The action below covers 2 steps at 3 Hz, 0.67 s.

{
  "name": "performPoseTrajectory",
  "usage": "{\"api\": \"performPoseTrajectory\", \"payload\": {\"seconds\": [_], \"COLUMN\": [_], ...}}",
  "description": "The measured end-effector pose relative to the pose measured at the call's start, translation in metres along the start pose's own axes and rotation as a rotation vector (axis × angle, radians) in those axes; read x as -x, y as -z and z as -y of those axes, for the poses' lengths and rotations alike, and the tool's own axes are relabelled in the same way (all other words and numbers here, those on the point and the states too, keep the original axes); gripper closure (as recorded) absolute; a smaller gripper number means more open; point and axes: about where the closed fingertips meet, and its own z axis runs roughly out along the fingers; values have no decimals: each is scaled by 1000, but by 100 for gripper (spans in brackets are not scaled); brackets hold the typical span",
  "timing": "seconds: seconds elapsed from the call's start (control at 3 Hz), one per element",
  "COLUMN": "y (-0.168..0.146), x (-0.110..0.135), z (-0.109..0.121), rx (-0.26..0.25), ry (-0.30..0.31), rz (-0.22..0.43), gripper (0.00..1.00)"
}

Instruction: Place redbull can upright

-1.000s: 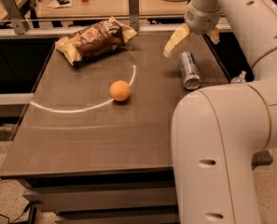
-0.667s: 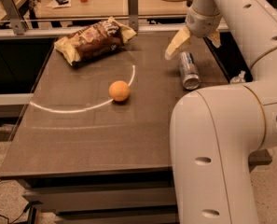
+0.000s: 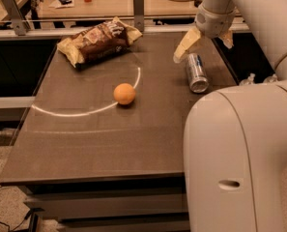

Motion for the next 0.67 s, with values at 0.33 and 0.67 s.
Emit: {"api": "performPoseTrajectory", "payload": {"seconds": [0.33, 0.67], "y": [2, -14], "x": [-11, -17], "z": [-9, -21], "rx": [-12, -4], "ry": [18, 37], "rz": [-28, -78], "gripper": [0, 0]}}
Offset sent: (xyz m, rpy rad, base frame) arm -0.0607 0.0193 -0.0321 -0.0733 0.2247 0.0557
